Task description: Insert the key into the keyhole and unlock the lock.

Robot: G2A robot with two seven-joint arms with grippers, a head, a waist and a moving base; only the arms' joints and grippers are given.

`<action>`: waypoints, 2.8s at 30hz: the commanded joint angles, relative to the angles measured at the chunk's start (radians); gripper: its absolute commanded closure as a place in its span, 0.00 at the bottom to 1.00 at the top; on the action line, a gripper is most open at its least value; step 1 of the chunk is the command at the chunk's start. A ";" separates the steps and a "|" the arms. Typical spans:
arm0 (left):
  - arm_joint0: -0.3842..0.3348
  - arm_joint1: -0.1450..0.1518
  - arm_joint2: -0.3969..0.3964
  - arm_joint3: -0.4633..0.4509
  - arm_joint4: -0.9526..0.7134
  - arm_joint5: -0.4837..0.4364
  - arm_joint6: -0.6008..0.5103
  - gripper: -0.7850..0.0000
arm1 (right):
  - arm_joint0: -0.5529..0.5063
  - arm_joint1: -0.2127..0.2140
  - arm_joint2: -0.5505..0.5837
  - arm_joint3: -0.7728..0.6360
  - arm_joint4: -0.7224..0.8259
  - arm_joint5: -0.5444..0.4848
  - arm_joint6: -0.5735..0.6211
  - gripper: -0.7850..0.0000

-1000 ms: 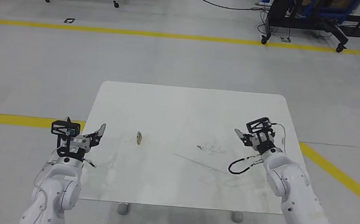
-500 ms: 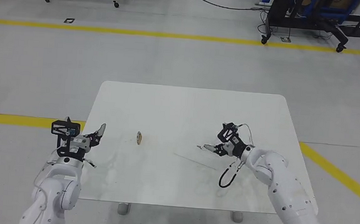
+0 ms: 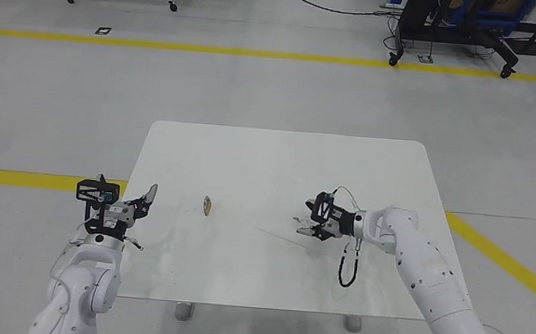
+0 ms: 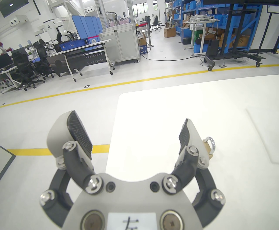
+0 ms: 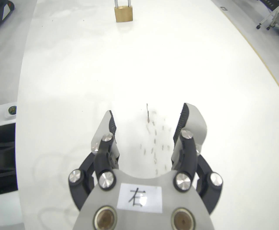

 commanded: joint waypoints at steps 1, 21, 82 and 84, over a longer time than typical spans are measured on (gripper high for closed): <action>0.000 0.000 0.000 0.000 0.000 0.000 0.000 0.00 | 0.033 -0.006 -0.026 0.027 0.007 -0.018 0.014 0.44; 0.000 0.000 0.000 0.000 0.000 0.000 0.000 0.00 | 0.171 -0.046 -0.167 0.186 0.021 0.001 0.066 1.00; -0.644 -0.124 0.772 0.344 0.289 -0.224 -0.482 0.00 | 0.161 -0.029 -0.173 0.144 -0.013 0.002 0.000 1.00; -0.652 -0.130 0.789 0.371 0.307 -0.219 -0.482 0.00 | 0.161 -0.029 -0.173 0.144 -0.013 0.002 0.000 1.00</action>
